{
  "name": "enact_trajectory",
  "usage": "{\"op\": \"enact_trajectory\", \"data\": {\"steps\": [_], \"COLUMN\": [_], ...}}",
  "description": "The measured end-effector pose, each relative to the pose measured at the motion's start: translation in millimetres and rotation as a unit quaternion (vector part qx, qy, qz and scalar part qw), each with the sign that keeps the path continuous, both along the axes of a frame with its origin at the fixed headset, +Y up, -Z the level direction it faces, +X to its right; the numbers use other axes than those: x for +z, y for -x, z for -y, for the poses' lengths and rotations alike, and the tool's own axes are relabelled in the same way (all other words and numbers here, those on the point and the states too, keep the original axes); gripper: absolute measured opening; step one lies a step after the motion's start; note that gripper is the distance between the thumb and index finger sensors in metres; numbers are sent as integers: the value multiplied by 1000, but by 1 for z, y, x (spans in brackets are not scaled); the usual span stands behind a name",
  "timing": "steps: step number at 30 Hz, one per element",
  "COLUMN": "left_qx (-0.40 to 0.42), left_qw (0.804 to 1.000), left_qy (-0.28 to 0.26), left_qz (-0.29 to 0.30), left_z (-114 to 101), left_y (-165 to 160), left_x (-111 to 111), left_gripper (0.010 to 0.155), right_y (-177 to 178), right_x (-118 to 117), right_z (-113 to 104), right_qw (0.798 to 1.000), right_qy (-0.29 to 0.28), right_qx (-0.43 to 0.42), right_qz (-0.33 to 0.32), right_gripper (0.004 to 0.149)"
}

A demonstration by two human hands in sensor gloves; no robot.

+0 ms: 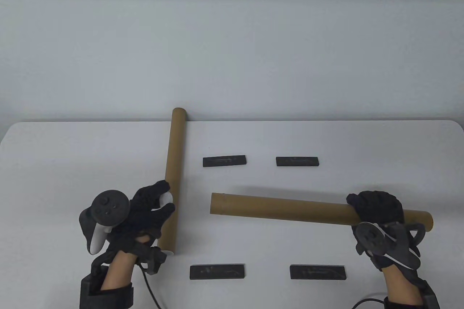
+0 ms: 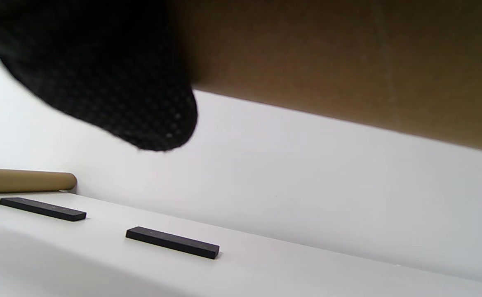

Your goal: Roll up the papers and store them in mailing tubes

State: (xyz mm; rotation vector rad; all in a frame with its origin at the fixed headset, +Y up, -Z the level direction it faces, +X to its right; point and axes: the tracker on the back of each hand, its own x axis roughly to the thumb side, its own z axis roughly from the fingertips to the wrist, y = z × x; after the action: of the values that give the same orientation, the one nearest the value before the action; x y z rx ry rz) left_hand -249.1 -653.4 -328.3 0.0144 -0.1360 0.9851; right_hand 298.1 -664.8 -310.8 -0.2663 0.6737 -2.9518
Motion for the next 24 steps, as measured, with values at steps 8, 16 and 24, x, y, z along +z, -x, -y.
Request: {"op": "enact_trajectory", "data": {"steps": [8,16,24], "left_qx": [94,143,147], "left_qw": [991,979,985], "left_qy": [-9,6,-29], "left_qz": [97,144,84], "left_z": [28,40,44], "left_y": [-30,-42,-47], "left_x": [1,-2,3], "left_gripper": [65,67,65], "right_y": [4,9,13], "right_x": [-1,-1,-3], "right_z": [2,5,7], "right_qw": [1000,1000,1000], "right_qy": [2,3,8], "right_qx": [2,10,11], "right_qz": [-20,-26,-18], "right_gripper": [67,67,67]}}
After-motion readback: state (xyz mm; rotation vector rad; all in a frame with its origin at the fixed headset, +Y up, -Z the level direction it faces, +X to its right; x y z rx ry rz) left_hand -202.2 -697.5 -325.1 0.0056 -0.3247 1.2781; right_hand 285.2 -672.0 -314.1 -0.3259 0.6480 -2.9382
